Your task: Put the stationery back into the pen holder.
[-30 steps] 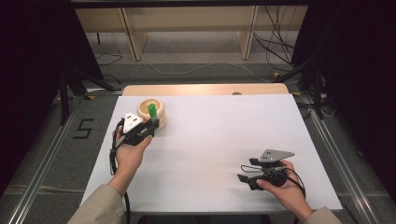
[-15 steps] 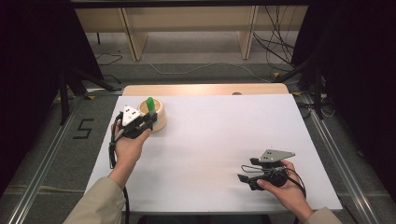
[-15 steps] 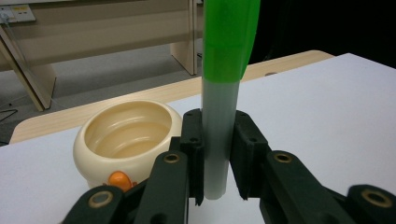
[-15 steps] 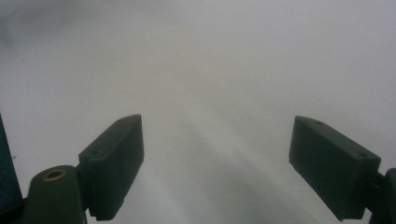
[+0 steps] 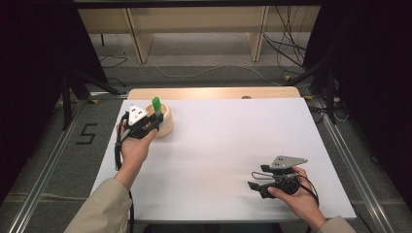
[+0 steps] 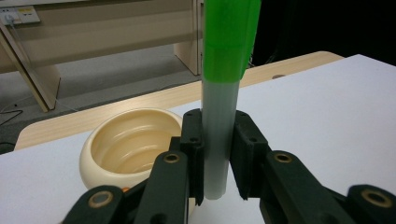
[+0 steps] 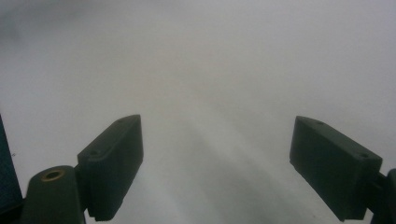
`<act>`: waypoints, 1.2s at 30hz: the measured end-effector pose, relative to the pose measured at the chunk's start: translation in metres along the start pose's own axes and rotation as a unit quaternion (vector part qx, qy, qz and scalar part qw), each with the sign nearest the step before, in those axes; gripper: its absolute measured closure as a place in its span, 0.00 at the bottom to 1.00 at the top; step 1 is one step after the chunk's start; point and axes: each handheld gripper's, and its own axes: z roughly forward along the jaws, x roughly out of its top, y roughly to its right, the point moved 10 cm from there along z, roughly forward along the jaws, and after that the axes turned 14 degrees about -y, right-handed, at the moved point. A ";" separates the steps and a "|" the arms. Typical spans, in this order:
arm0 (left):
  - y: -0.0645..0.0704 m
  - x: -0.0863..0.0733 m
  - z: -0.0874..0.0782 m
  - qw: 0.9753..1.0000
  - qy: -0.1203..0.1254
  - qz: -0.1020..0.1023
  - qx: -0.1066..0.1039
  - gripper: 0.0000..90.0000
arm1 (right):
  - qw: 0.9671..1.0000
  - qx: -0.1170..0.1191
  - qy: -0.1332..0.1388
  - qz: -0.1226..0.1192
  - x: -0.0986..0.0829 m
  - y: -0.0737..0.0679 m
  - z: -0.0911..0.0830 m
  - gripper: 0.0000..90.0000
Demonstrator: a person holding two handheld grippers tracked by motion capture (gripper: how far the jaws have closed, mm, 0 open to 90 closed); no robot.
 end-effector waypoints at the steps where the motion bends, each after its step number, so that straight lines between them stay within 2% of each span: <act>1: 0.000 0.000 0.001 1.000 -0.001 0.000 0.001 0.85 | 1.000 0.001 -0.001 0.001 0.000 0.000 0.000 0.20; 10: -0.006 0.005 0.003 1.000 -0.003 -0.001 0.006 0.85 | 1.000 0.001 -0.001 -0.004 0.000 0.000 0.001 0.20; 24: -0.018 0.009 0.011 1.000 -0.012 -0.003 0.017 0.85 | 1.000 0.005 -0.007 0.001 -0.002 -0.002 0.002 0.20; 36: -0.025 0.020 0.019 1.000 0.001 -0.011 0.024 0.85 | 1.000 0.006 -0.007 0.002 -0.003 -0.001 0.003 0.20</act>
